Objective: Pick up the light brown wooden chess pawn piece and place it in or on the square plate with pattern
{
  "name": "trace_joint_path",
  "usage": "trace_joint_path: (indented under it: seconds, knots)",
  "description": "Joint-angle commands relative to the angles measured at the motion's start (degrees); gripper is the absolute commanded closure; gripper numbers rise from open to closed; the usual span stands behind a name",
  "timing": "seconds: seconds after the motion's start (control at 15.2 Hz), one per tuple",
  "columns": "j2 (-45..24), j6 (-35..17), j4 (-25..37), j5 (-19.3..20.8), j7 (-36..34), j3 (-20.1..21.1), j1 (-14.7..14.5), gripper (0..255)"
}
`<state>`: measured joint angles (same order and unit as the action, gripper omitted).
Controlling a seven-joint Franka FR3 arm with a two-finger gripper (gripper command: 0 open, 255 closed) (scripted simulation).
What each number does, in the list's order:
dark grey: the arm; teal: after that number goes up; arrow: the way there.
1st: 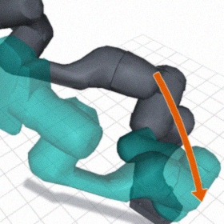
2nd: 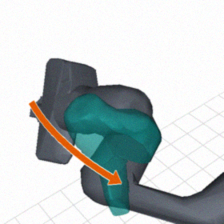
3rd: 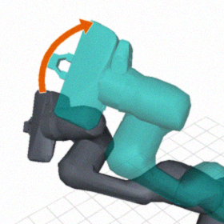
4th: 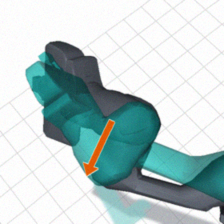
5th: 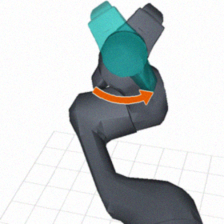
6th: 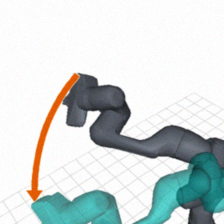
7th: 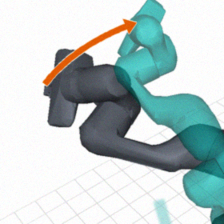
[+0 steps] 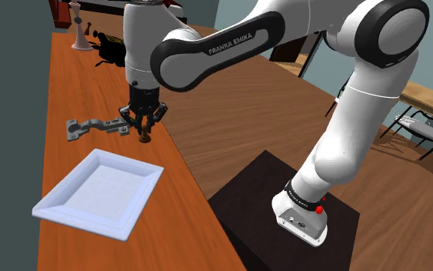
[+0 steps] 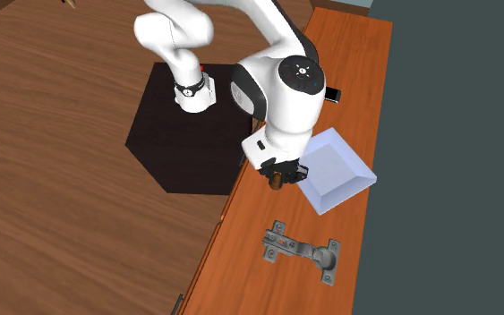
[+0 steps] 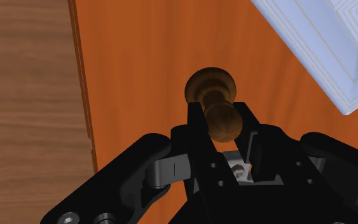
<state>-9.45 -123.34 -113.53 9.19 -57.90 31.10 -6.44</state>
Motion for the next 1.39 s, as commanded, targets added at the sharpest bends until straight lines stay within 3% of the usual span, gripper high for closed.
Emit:
trace_joint_path:
  seconds: [0.0,0.46,0.99,1.32]
  knots:
    - [0.9,1.4,0.6,-0.7,0.6,0.1,0.2,255]
    - [2.7,5.7,3.5,-2.1,1.7,0.3,0.4,255]
    - [-3.1,9.4,11.0,2.1,-10.5,4.1,-7.2,255]
    - [-9.3,13.2,19.0,6.1,-18.6,5.6,-13.9,255]
